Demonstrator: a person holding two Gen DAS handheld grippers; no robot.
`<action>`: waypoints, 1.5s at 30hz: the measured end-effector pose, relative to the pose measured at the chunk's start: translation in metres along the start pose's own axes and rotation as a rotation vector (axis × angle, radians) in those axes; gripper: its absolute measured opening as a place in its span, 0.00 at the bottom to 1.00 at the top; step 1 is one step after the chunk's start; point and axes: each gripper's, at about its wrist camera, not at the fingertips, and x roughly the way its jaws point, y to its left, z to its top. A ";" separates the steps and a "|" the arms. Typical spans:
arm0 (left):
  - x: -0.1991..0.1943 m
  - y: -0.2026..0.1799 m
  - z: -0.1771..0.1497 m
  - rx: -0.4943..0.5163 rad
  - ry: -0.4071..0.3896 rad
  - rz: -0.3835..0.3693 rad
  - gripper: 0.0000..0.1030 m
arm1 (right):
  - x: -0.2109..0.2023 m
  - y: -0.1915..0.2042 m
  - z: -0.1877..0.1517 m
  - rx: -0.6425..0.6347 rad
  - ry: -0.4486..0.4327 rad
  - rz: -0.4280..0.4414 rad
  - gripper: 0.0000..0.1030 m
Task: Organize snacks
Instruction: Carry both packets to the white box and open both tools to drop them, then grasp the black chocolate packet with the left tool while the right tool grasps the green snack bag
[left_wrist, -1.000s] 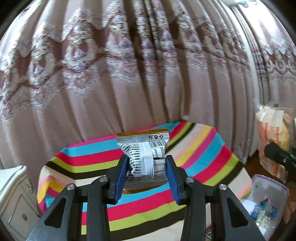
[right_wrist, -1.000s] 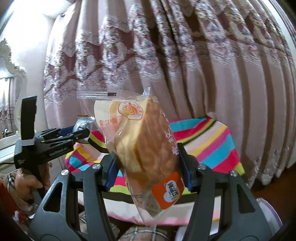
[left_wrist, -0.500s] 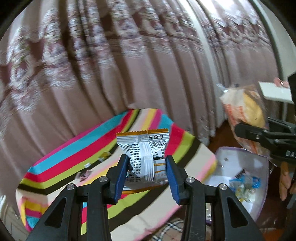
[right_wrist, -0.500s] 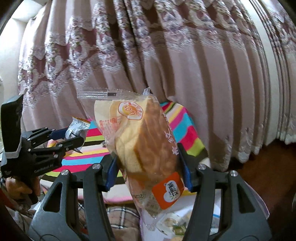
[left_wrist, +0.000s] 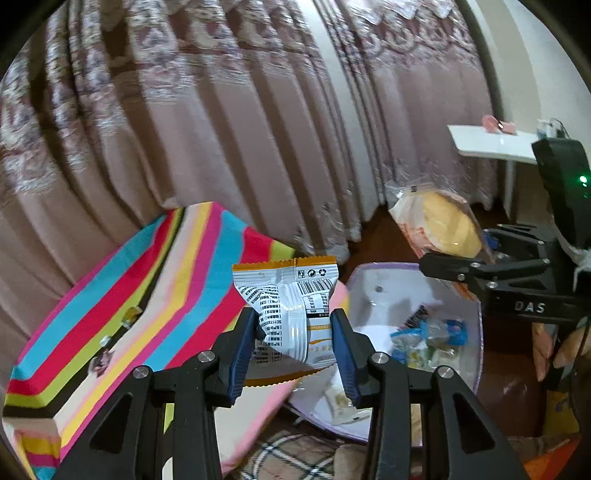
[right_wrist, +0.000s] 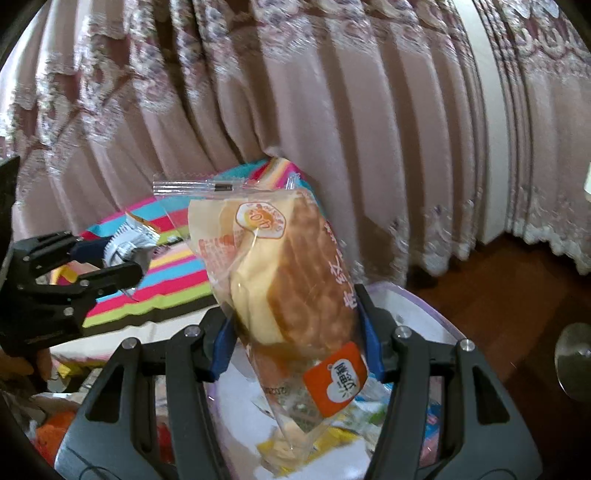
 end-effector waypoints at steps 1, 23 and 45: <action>0.003 -0.004 0.001 0.011 0.004 -0.012 0.42 | 0.001 -0.004 -0.002 0.005 0.020 -0.016 0.59; 0.065 -0.044 -0.027 0.086 0.155 -0.231 0.75 | 0.031 -0.034 -0.019 0.077 0.262 -0.177 0.66; 0.084 0.276 -0.168 -0.661 0.218 0.278 0.81 | 0.218 0.194 0.002 -0.314 0.438 0.202 0.74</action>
